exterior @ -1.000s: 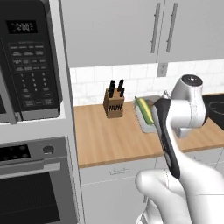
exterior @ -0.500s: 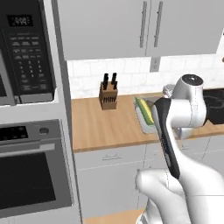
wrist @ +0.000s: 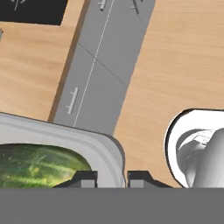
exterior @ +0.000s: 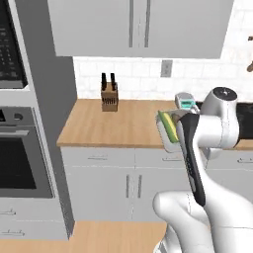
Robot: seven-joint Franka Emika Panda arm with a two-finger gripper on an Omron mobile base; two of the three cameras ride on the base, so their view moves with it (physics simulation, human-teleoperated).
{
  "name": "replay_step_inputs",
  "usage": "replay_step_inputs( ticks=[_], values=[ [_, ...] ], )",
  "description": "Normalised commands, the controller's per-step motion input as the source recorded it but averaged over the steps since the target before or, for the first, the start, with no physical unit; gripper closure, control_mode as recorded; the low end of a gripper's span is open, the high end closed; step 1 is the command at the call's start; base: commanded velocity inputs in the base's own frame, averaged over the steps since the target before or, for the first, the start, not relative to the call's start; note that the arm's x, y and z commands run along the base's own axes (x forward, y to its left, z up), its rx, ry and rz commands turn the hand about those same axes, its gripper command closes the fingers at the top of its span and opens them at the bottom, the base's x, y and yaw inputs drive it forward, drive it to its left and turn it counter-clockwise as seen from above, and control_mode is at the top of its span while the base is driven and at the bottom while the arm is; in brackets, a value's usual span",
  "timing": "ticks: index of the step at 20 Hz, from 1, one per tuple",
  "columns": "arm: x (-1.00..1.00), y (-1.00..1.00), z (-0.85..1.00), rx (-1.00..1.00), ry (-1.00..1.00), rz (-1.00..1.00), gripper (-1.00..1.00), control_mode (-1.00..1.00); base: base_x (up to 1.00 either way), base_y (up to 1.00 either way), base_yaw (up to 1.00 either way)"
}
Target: Take the meat container that has the chicken drumstick and place it on the second highest rack of the freezer. Then take the vegetable container that has the cucumber and corn and place it on the highest rack of the freezer.
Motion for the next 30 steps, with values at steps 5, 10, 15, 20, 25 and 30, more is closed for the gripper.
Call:
replay_step_inputs(
  ticks=[5, 10, 15, 20, 25, 30],
  values=[
    [0.00, 0.00, 0.00, 0.00, 0.00, 0.00, 1.00, 1.00, -0.07, -0.13, 0.86],
    [0.00, 0.00, 0.00, 0.00, 0.00, 0.00, 1.00, 1.00, -0.13, 0.13, 1.00],
    [0.00, 0.00, 0.00, 0.00, 0.00, 0.00, 1.00, 1.00, 0.08, 0.12, 0.92],
    [0.00, 0.00, 0.00, 0.00, 0.00, 0.00, 1.00, 1.00, 0.63, 0.37, 0.68],
    [0.00, 0.00, 0.00, 0.00, 0.00, 0.00, 1.00, 1.00, 0.96, 0.26, 0.32],
    [0.00, 0.00, 0.00, 0.00, 0.00, 0.00, 1.00, 1.00, 1.00, 0.00, 0.15]
  ],
)
